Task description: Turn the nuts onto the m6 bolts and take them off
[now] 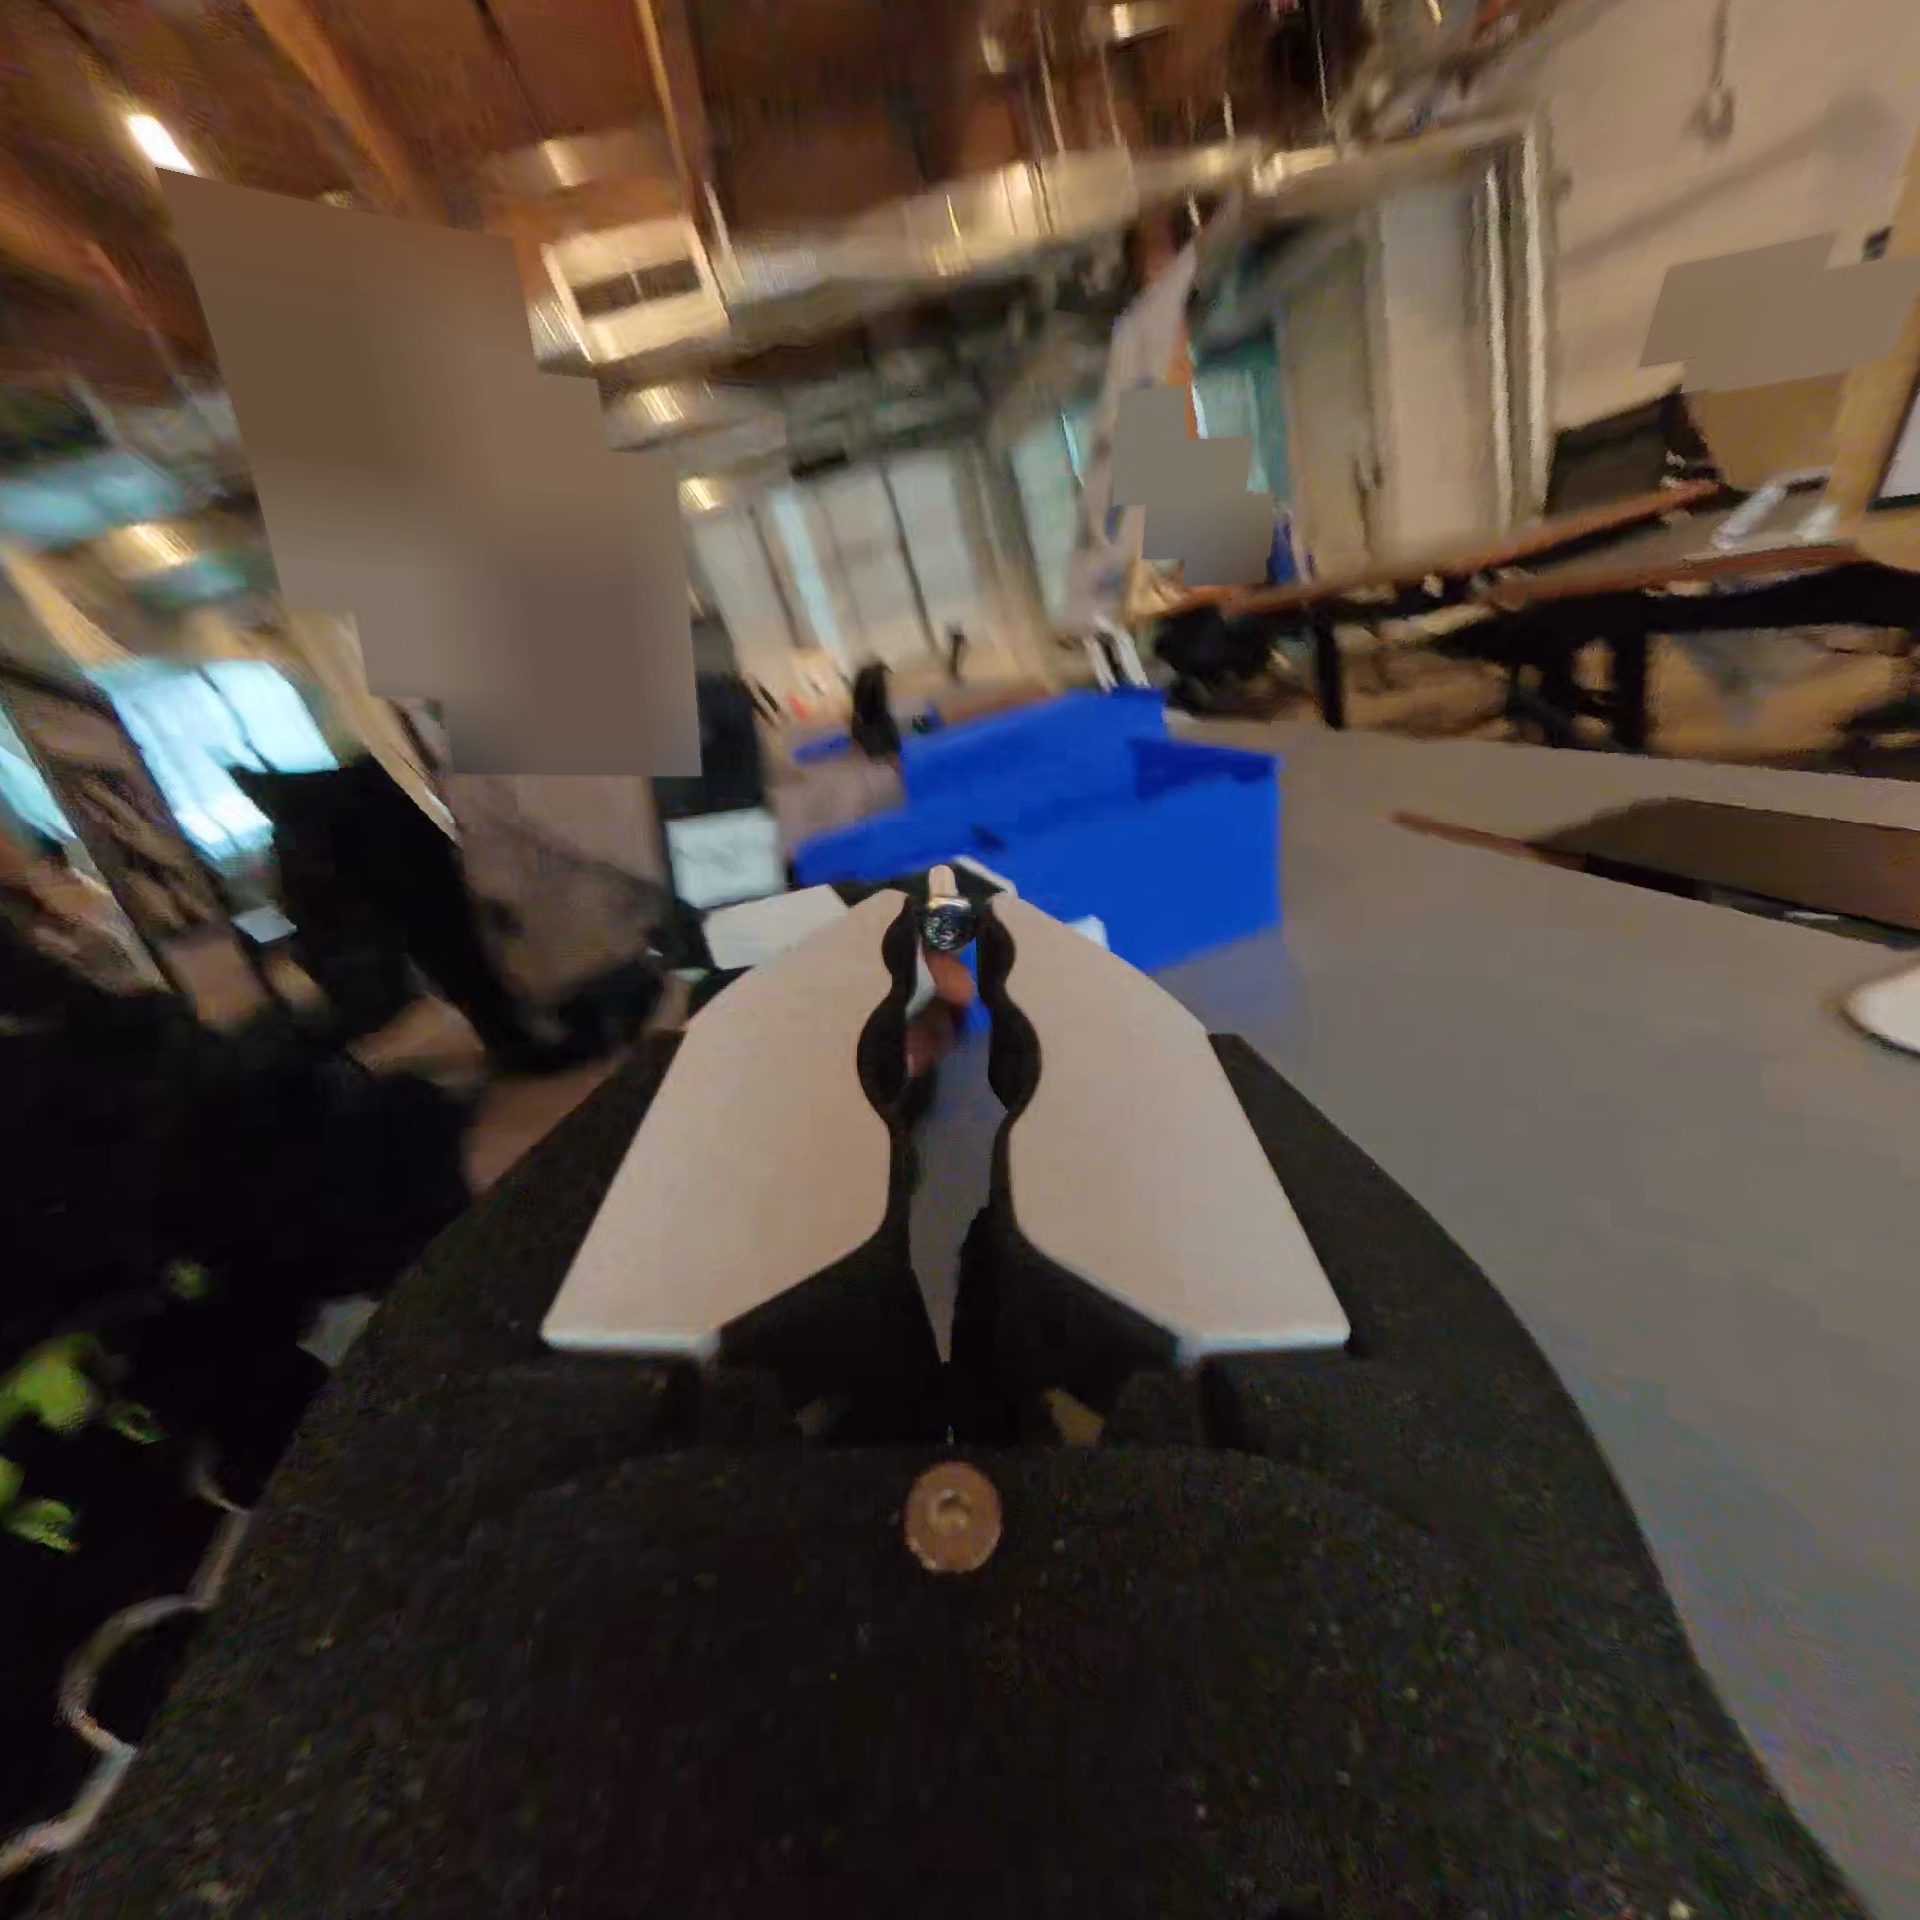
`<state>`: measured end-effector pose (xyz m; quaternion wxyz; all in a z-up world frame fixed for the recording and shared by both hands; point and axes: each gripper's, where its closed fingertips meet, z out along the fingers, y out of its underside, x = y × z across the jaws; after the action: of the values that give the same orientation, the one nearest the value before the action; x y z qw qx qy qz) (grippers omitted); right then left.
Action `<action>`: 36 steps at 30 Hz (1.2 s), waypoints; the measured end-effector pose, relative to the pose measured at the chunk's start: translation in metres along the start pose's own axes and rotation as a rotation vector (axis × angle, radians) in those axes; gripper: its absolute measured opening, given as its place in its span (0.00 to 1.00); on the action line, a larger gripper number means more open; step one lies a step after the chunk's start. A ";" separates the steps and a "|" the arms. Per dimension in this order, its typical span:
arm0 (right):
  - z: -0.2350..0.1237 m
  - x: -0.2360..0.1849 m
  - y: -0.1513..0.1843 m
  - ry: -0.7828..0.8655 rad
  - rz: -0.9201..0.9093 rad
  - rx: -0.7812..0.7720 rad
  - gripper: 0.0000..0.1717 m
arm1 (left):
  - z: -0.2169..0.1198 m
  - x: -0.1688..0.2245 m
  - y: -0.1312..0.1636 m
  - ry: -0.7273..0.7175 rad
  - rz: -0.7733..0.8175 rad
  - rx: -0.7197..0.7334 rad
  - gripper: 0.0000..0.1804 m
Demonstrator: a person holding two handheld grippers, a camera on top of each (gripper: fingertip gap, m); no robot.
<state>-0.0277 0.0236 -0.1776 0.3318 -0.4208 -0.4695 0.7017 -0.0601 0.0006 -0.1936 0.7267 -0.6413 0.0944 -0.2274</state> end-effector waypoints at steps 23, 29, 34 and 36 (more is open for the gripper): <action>0.011 -0.019 0.020 -0.199 0.244 0.008 0.06 | 0.001 0.025 -0.008 0.262 -0.260 0.123 0.02; -0.014 -0.017 0.059 -0.206 -0.036 -0.513 0.19 | 0.001 0.025 0.036 0.212 -0.030 -0.257 0.03; -0.016 -0.009 0.082 -0.110 -0.380 -0.777 0.14 | 0.001 0.030 0.063 0.216 0.030 -0.438 0.03; -0.014 -0.009 0.092 -0.112 -0.449 -0.849 0.12 | 0.001 0.033 0.066 0.226 0.034 -0.457 0.03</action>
<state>-0.0181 -0.0100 -0.2638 0.2482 -0.3689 -0.8108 0.3806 -0.0172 -0.0084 -0.2531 0.5512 -0.7578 0.2349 -0.2581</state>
